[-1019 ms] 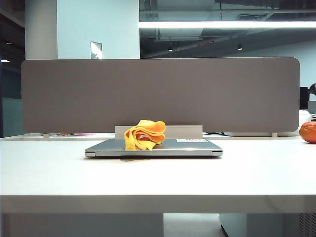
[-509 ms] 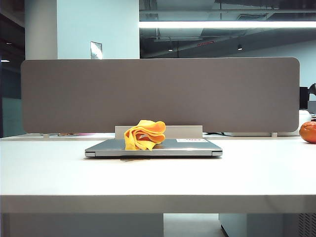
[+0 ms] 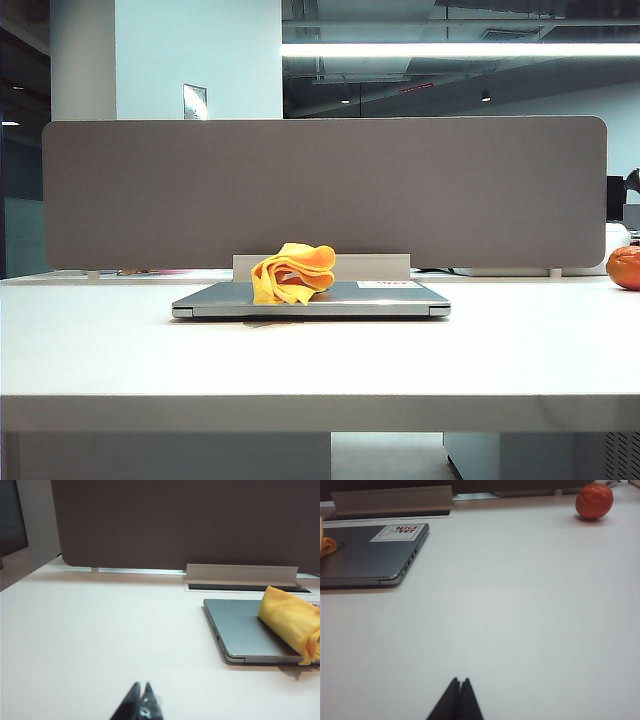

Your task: Pick up the yellow rag and put it over the laptop.

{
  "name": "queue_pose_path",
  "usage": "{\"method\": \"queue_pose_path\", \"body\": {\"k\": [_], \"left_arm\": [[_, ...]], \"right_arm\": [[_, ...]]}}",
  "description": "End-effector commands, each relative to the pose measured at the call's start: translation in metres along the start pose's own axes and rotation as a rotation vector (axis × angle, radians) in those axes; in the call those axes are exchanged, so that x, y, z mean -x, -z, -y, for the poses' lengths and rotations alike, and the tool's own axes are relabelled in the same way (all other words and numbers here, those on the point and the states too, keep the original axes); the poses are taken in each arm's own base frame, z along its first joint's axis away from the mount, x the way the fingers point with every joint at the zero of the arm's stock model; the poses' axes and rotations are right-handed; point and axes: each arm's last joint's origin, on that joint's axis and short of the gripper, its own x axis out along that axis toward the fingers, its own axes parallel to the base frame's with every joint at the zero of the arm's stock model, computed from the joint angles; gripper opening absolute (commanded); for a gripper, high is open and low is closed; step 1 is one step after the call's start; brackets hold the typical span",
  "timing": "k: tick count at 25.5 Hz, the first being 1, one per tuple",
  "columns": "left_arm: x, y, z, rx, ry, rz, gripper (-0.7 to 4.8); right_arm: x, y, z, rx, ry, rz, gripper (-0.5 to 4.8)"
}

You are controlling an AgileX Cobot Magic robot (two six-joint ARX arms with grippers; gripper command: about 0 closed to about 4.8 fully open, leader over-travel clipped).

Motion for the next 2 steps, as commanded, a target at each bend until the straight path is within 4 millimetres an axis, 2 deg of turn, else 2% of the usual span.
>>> {"method": "queue_pose_path", "body": {"k": [1, 2], "left_arm": [[0.0001, -0.0020, 0.0002, -0.004, 0.004, 0.012, -0.06], [0.0001, -0.0020, 0.0002, -0.004, 0.004, 0.012, -0.06]], "right_arm": [[-0.0003, 0.0002, 0.0000, 0.003, 0.000, 0.008, -0.01], [-0.0003, 0.0001, 0.0000, 0.003, 0.000, 0.008, -0.01]]}}
